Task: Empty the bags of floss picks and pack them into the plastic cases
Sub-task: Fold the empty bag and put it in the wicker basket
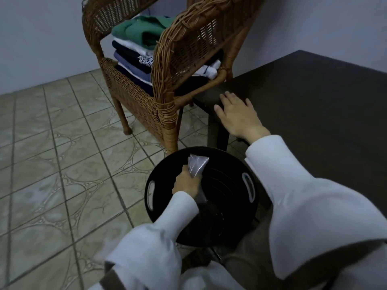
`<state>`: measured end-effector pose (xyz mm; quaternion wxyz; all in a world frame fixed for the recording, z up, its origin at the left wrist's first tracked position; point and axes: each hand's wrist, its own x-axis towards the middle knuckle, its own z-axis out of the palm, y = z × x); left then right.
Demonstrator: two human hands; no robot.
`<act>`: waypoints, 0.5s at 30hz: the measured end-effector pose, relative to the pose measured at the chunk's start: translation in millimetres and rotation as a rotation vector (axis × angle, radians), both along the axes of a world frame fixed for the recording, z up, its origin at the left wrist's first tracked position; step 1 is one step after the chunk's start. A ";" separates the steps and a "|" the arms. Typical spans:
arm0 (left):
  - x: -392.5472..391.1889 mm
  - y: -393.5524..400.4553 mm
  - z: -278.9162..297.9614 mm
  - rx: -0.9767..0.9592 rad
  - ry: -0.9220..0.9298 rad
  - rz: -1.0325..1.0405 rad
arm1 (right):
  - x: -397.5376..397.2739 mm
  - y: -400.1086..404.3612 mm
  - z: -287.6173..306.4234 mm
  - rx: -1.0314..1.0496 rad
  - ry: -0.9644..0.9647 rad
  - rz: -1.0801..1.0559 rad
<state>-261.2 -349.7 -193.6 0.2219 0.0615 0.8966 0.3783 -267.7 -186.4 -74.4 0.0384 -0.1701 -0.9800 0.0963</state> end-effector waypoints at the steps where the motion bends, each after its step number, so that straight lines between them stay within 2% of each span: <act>1: -0.5 1.0 -1.8 -0.017 -0.027 -0.011 | 0.2 -0.4 0.0 0.001 0.007 0.001; 6: -3.4 6.4 -16.3 -0.037 -0.166 -0.063 | 4.4 -1.4 -0.1 0.006 0.012 0.019; 11: -8.4 12.5 -26.2 -0.047 -0.138 -0.043 | 6.2 -0.8 1.3 0.007 -0.015 0.027; 15: -10.0 16.5 -19.1 0.025 -0.059 -0.042 | 5.4 -2.9 2.1 -0.003 0.035 0.026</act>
